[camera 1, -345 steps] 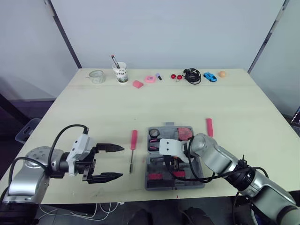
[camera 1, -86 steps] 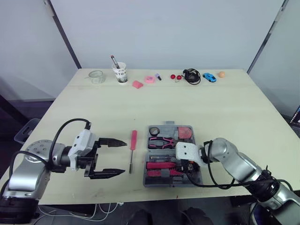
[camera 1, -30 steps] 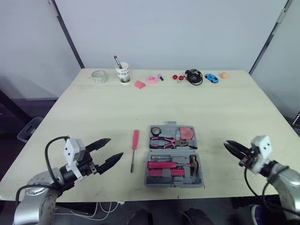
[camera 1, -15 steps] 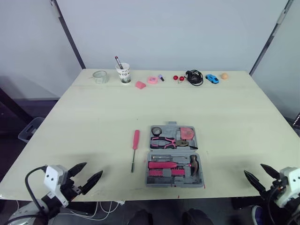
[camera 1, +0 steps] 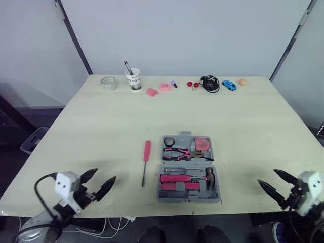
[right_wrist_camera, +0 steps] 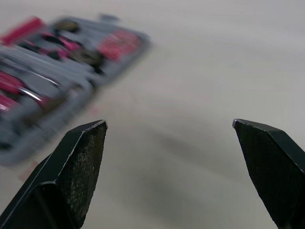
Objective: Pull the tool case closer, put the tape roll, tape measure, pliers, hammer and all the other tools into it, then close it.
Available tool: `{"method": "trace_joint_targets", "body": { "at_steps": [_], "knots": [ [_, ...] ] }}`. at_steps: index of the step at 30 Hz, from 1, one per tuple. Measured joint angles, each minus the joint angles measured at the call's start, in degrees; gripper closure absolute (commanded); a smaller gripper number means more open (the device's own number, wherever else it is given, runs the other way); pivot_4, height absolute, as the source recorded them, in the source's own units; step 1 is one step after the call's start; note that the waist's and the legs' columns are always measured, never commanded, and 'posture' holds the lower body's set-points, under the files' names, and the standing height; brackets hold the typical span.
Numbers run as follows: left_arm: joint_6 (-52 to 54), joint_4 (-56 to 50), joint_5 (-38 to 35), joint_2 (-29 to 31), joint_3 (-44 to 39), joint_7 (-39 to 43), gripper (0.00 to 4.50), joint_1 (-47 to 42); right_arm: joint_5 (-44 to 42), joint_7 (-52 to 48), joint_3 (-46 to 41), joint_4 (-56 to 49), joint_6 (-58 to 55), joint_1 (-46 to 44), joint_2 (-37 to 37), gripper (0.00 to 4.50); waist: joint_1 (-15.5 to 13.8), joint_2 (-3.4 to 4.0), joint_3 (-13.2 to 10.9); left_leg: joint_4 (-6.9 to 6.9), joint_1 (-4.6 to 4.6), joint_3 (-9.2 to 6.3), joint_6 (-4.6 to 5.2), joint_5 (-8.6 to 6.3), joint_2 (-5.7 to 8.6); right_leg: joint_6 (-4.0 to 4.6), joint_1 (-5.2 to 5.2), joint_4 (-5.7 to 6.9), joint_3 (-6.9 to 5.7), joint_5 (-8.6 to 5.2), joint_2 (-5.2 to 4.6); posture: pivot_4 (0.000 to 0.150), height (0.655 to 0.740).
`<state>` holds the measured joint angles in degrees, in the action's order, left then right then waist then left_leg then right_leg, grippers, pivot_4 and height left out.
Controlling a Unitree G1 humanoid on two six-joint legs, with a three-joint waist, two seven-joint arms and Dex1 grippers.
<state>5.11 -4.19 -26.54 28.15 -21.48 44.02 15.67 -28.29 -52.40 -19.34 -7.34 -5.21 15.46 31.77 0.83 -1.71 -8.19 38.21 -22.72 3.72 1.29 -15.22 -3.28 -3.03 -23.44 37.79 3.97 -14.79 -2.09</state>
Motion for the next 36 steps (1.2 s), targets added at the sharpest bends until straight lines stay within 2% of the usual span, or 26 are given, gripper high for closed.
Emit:
{"method": "trace_joint_targets", "body": {
  "at_steps": [4, 7, 9, 20, 33, 36],
  "knots": [
    [3.73, -4.23, 1.17, -2.2, 2.53, -5.64, 0.0, -1.97, -1.16, -1.61, 2.23, -3.37, -1.06, -2.51, 1.02, 0.05, -0.07, -0.03, 0.02, 0.0, -0.03, 0.01, 0.0, 0.0, 0.04, -0.04, 0.02, -0.01, -0.02, 0.02, 0.01, 0.15, 0.74],
    [9.79, -10.11, 4.1, -7.99, 8.39, -15.19, 0.0, -3.52, -1.24, -4.92, 6.18, -4.86, -2.05, -4.52, 2.64, 0.05, -0.17, -0.09, 0.06, 0.05, -0.06, -0.04, 0.0, 0.0, 0.06, -0.21, 0.06, -0.04, -0.04, 0.12, 0.03, 0.15, 0.74],
    [11.61, -11.75, 5.45, -9.98, 10.62, -18.54, 0.0, -4.72, -1.24, -6.12, 7.75, -6.01, -2.07, -5.91, 3.19, 0.05, -0.15, -0.1, 0.06, 0.08, -0.03, -0.08, 0.0, 0.0, 0.06, -0.22, 0.07, -0.01, -0.04, 0.13, 0.06, 0.15, 0.74],
    [19.78, -11.77, 13.5, -16.95, 16.71, -33.27, 0.0, -13.48, -1.03, -7.11, 12.08, -9.26, -2.45, -10.9, 4.11, 0.05, -0.16, -0.12, 0.07, 0.08, -0.05, -0.2, 0.01, 0.0, 0.1, -0.24, 0.1, 0.0, -0.06, 0.14, 0.14, 0.15, 0.74],
    [25.33, -4.58, 18.58, -17.43, 19.71, -36.33, 0.0, -19.19, 0.24, -6.91, 12.45, -7.86, -2.19, -12.62, 3.92, 0.05, -0.19, -0.12, 0.07, 0.09, -0.05, -0.24, 0.01, 0.01, 0.12, -0.24, 0.12, 0.0, -0.08, 0.14, 0.15, 0.15, 0.74],
    [26.26, -3.56, 18.81, -17.7, 19.79, -36.83, 0.77, -19.95, 0.51, -6.82, 12.77, -7.87, -2.13, -12.65, 3.86, 0.0, -0.16, -0.12, 0.07, 0.09, -0.05, -0.24, 0.01, 0.0, 0.12, -0.25, 0.12, 0.0, -0.08, 0.15, 0.15, 0.15, 0.74]
  ]
}}
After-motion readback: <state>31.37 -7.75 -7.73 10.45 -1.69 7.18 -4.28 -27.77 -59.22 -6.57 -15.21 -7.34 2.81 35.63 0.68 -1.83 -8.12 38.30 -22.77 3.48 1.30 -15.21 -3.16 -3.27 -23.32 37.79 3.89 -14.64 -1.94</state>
